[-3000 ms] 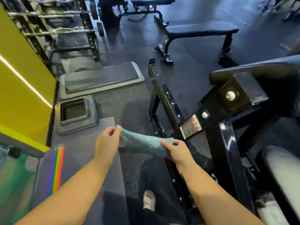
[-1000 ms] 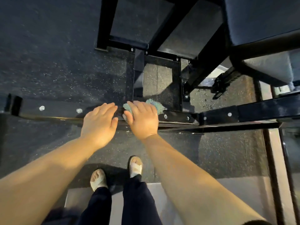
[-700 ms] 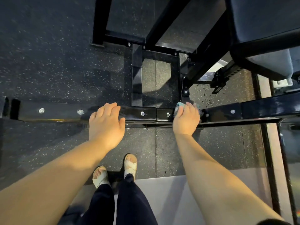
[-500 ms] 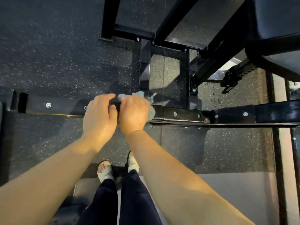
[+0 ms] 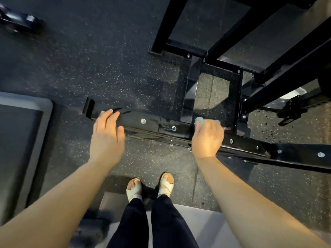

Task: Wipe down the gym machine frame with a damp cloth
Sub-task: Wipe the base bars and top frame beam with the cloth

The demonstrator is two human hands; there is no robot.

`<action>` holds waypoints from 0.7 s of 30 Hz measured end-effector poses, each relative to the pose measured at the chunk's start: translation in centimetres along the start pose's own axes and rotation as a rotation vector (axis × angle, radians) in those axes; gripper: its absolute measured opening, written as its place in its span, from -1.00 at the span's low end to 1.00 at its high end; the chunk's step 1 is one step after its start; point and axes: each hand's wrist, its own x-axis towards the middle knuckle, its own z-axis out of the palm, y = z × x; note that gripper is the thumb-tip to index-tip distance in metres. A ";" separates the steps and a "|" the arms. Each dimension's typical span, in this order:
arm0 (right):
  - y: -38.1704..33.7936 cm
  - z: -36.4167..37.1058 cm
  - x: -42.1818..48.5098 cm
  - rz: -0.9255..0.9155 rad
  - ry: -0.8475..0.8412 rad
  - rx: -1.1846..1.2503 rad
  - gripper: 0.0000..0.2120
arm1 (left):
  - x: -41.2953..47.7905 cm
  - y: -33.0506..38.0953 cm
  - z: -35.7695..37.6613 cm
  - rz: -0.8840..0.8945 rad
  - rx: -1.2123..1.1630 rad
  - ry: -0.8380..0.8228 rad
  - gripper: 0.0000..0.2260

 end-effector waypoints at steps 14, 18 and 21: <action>-10.2 2.7 0.8 -0.584 -0.196 0.274 -0.42 | -0.5 -0.7 -1.7 -0.077 -0.150 0.153 -0.62; 4.9 -0.7 0.3 -0.290 -0.217 0.050 -0.71 | -0.9 2.5 0.7 0.135 -0.057 -0.013 -0.61; 8.5 -2.9 -0.8 -0.028 -0.085 -0.053 -0.85 | -1.4 4.9 2.8 0.167 -0.022 -0.131 -0.66</action>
